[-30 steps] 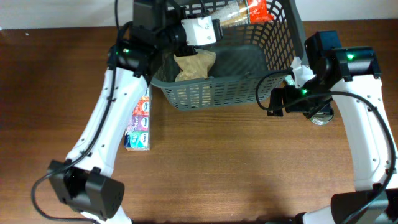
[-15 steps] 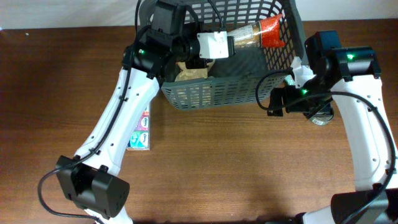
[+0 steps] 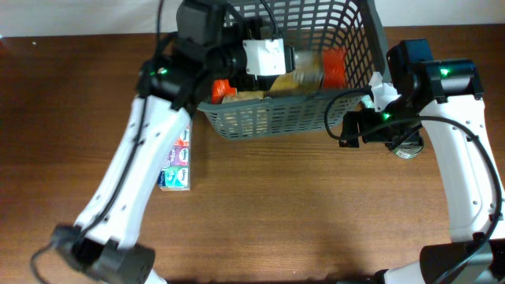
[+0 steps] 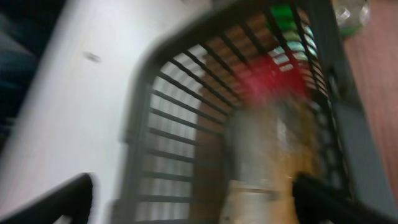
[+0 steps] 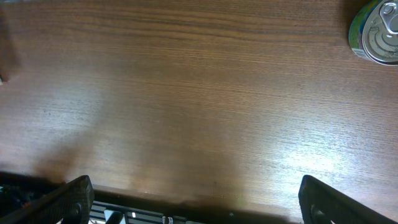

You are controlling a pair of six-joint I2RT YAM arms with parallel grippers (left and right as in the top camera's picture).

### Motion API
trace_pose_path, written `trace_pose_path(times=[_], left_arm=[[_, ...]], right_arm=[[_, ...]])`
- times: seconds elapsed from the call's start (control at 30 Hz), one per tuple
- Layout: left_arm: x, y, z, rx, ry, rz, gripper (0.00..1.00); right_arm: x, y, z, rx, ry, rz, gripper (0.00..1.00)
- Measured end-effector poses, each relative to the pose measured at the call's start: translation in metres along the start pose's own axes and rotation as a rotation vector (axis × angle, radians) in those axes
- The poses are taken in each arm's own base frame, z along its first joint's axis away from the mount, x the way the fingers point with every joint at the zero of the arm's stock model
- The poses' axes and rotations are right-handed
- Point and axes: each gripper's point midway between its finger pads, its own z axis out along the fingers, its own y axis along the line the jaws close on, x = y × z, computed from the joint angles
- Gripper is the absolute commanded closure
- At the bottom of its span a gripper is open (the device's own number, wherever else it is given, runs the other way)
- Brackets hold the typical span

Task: Pack container
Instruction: 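Move the left gripper down to the Kleenex tissue multipack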

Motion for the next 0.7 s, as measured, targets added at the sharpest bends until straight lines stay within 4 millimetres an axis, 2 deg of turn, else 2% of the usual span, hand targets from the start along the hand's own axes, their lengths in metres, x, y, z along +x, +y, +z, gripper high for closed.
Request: trace_pose_path(times=[0.1, 0.2, 0.23, 0.27, 0.3, 0.37, 0.43, 0.5, 0.57, 0.6, 0.7], left_arm=[[-0.031, 0.024, -0.047, -0.119, -0.017, 0.037, 0.01], [-0.057, 0.047, -0.111, -0.280, -0.016, 0.002, 0.01], [-0.064, 0.054, -0.137, -0.342, -0.013, -0.028, 0.01], [-0.069, 0.063, -0.179, -0.444, 0.000, -0.083, 0.01], [-0.068, 0.067, -0.206, -0.509, 0.014, -0.131, 0.01], [-0.048, 0.069, -0.260, -0.648, 0.100, -0.284, 0.01], [-0.010, 0.064, -0.312, -0.801, 0.225, -0.480, 0.01], [0.024, 0.057, -0.346, -0.914, 0.315, -0.641, 0.01], [0.058, 0.050, -0.362, -0.968, 0.365, -0.773, 0.01], [0.074, 0.046, -0.362, -0.965, 0.375, -0.827, 0.01], [0.128, 0.026, -0.346, -0.884, 0.391, -1.007, 0.01]], right_arm=[[0.000, 0.000, 0.000, 0.000, 0.000, 0.000, 0.01], [0.000, 0.001, 0.000, -0.003, 0.000, 0.000, 0.01], [0.000, 0.001, 0.000, -0.003, 0.000, 0.001, 0.01], [0.000, 0.001, 0.000, -0.003, 0.000, 0.000, 0.01], [0.000, 0.001, 0.000, -0.003, 0.001, 0.000, 0.01], [0.000, 0.001, 0.000, -0.003, 0.000, 0.000, 0.01], [0.000, 0.001, 0.000, -0.003, 0.001, 0.000, 0.01], [0.000, 0.001, 0.000, -0.003, 0.001, 0.001, 0.01], [0.000, 0.001, 0.000, -0.003, 0.001, 0.000, 0.01], [0.000, 0.001, 0.000, -0.003, 0.001, 0.001, 0.01], [0.000, 0.001, 0.000, -0.003, 0.001, 0.001, 0.01]])
